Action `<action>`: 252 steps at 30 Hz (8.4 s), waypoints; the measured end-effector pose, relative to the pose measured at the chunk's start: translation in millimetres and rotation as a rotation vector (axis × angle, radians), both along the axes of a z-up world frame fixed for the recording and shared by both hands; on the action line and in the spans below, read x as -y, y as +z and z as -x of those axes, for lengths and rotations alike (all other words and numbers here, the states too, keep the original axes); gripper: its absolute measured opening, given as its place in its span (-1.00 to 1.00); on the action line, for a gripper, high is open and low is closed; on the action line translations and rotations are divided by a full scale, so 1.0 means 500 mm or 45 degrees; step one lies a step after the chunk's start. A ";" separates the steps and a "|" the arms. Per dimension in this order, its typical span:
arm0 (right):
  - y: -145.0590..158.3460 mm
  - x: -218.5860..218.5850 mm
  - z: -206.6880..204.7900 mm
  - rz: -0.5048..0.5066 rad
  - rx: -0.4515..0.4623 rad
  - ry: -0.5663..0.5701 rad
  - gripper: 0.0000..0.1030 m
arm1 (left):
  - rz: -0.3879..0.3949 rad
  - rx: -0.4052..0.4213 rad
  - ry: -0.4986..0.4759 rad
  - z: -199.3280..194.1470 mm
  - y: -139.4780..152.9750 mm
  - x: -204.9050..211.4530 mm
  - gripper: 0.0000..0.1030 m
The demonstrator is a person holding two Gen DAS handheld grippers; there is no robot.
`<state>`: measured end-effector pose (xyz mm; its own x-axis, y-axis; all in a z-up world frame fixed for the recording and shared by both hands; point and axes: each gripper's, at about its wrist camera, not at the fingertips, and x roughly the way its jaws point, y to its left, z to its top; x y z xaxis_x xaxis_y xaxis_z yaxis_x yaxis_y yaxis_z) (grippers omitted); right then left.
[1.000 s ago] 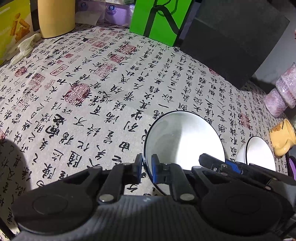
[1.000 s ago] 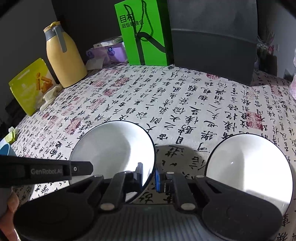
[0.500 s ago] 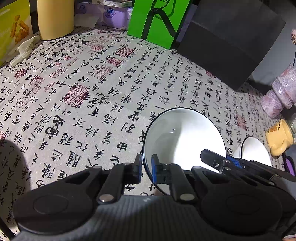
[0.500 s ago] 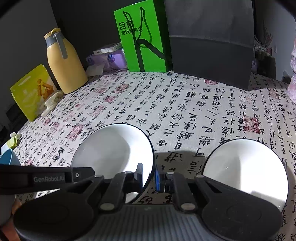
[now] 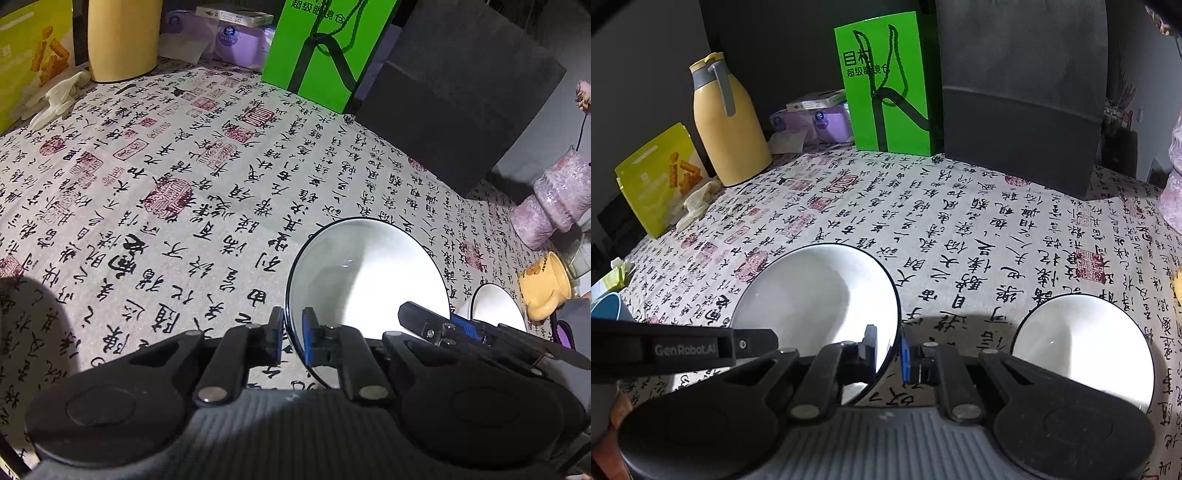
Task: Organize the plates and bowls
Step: 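Lift the gripped white bowl with both grippers and carry it toward the blue bowl, then lower the white bowl into the blue bowl with both grippers, then open both grippers and lift them off the nested bowls, then move both open grippers toward the second white bowl beside the yellow mug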
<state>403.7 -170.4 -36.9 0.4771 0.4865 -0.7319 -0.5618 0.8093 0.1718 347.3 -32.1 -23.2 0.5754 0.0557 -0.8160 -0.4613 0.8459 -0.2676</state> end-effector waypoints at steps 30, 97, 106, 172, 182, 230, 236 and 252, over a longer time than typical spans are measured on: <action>0.067 -0.051 0.117 -0.016 0.071 0.000 -0.80 | 0.000 0.107 0.034 0.130 0.072 -0.050 -0.79; 0.166 -0.314 0.366 0.023 0.235 0.166 -0.79 | 0.051 0.313 0.227 0.431 0.144 -0.297 -0.79; 0.159 -0.370 0.386 0.041 0.232 0.212 -0.79 | 0.072 0.323 0.277 0.464 0.133 -0.350 -0.79; 0.023 -0.557 0.358 0.204 -0.052 0.373 -0.73 | 0.015 0.025 0.173 0.441 0.020 -0.503 -0.75; 0.029 -0.551 0.353 0.190 -0.074 0.352 -0.69 | -0.012 0.014 0.171 0.439 0.021 -0.502 -0.75; 0.112 -0.215 0.344 -0.229 -0.154 -0.175 1.00 | -0.076 0.461 0.121 0.520 0.108 -0.381 1.00; 0.108 -0.171 0.334 -0.217 -0.184 -0.250 1.00 | -0.068 0.424 0.095 0.502 0.098 -0.362 1.00; 0.109 -0.058 0.311 -0.264 -0.208 -0.352 1.00 | -0.083 0.392 0.001 0.452 0.098 -0.290 1.00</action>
<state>248.3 -141.5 17.4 0.4963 0.5018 -0.7085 -0.2789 0.8649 0.4172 121.4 112.8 25.9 0.7948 0.1027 -0.5981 -0.3679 0.8653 -0.3403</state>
